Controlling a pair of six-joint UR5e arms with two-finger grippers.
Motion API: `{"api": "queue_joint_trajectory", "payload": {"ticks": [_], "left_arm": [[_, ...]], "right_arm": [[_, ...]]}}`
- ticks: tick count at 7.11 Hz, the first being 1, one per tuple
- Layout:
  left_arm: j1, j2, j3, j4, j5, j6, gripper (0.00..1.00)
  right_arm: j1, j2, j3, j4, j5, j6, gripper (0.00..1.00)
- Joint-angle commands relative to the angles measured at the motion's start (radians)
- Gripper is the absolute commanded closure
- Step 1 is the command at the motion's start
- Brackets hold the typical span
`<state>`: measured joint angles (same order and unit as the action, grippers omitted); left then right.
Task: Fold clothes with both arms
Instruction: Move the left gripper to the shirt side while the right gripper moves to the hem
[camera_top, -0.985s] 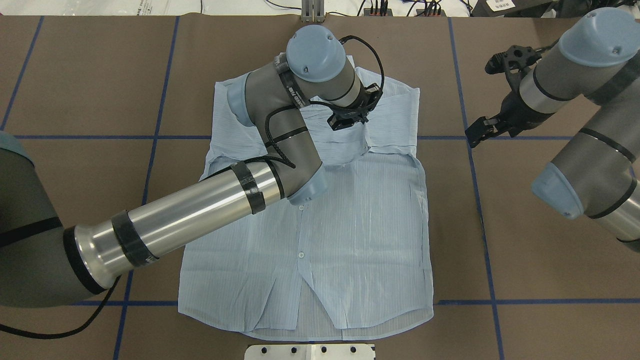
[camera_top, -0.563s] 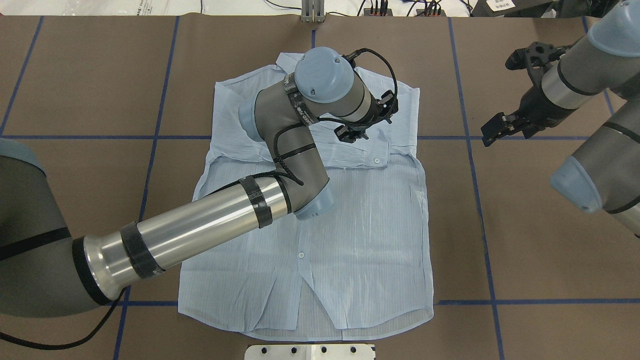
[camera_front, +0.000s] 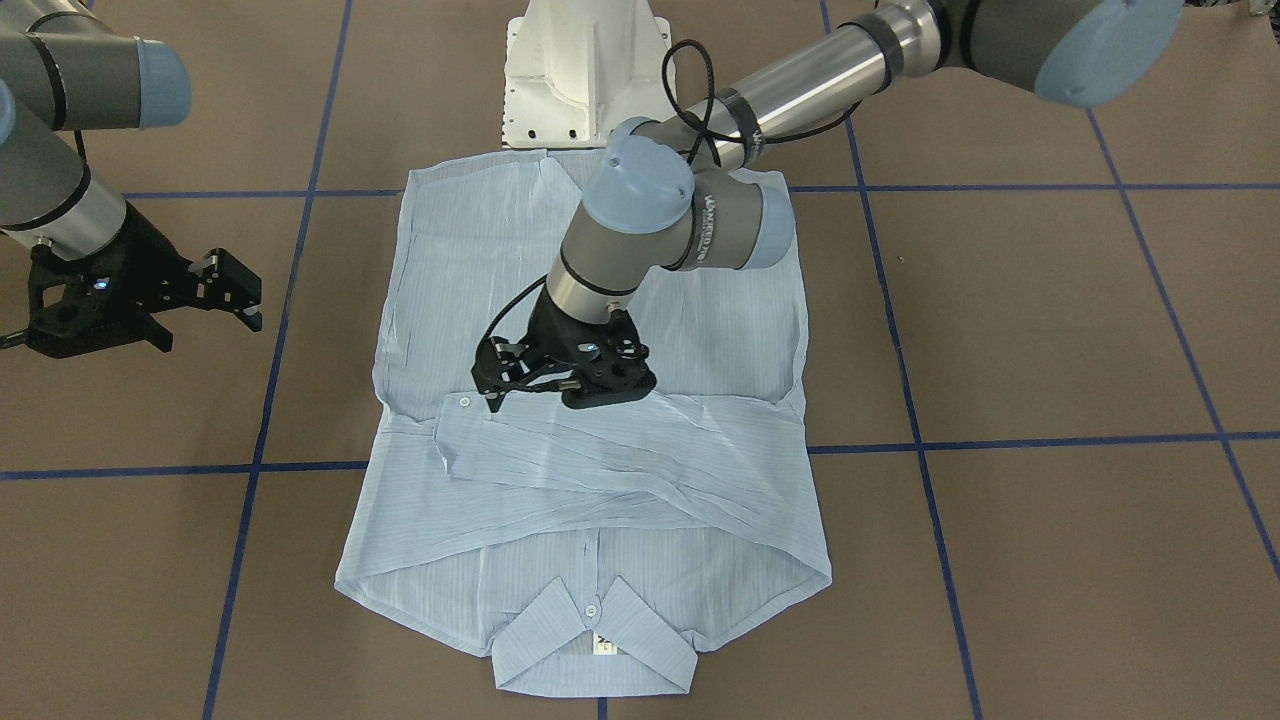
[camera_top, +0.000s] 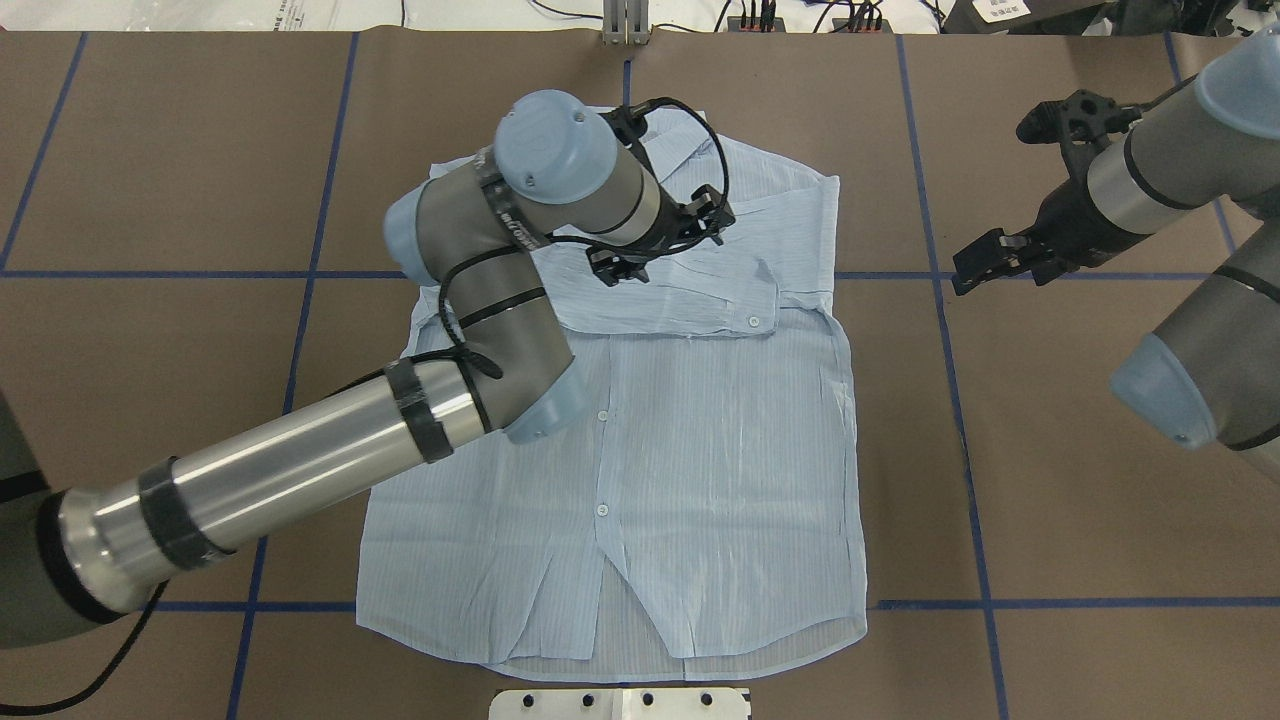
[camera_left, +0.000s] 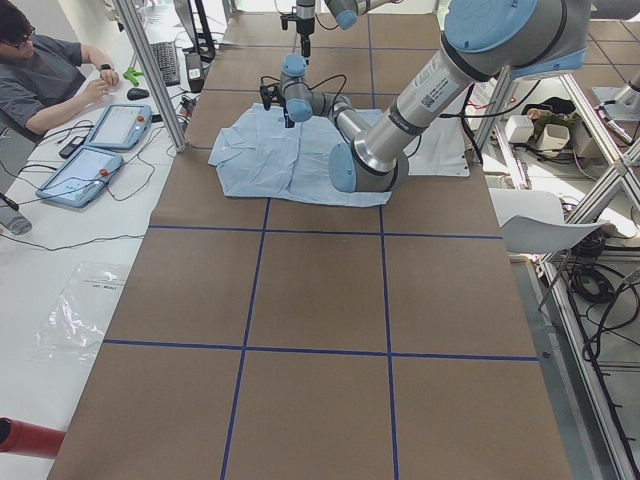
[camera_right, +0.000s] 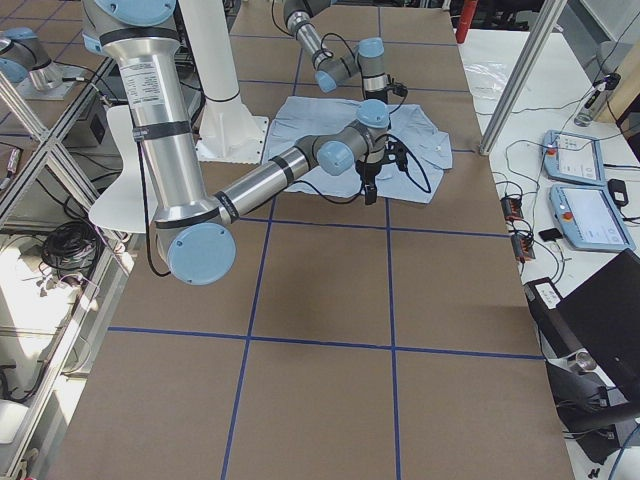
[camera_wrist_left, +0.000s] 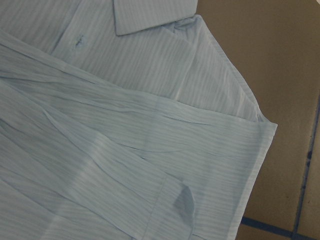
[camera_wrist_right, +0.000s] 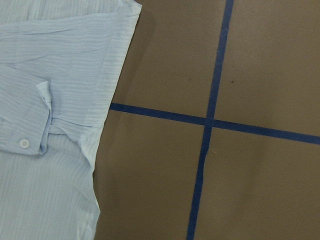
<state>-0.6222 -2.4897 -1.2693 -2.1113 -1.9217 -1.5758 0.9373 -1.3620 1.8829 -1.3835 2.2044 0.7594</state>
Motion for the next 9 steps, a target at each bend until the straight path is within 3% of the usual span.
{"api": "queue_joint_trajectory", "payload": {"ticks": [1,3,4,5,7,9], "left_arm": [[-0.034,0.24,-0.334,0.15,-0.043,0.127,0.0],[-0.042,0.37,-0.538,0.32,-0.043,0.248,0.0],[-0.042,0.487,-0.661,0.341,-0.043,0.281,0.0],[-0.042,0.547,-0.714,0.341,-0.046,0.283,0.0],[-0.042,0.554,-0.717,0.341,-0.045,0.283,0.0],[-0.039,0.552,-0.717,0.341,-0.045,0.278,0.0]], "right_arm": [[-0.133,-0.032,0.034,0.115,-0.065,0.179,0.0],[-0.329,-0.064,0.126,0.115,-0.24,0.366,0.0],[-0.451,-0.068,0.151,0.113,-0.355,0.476,0.0],[-0.573,-0.069,0.162,0.109,-0.473,0.559,0.0],[-0.734,-0.081,0.163,0.1,-0.604,0.668,0.0],[-0.758,-0.147,0.206,0.069,-0.606,0.679,0.02]]}}
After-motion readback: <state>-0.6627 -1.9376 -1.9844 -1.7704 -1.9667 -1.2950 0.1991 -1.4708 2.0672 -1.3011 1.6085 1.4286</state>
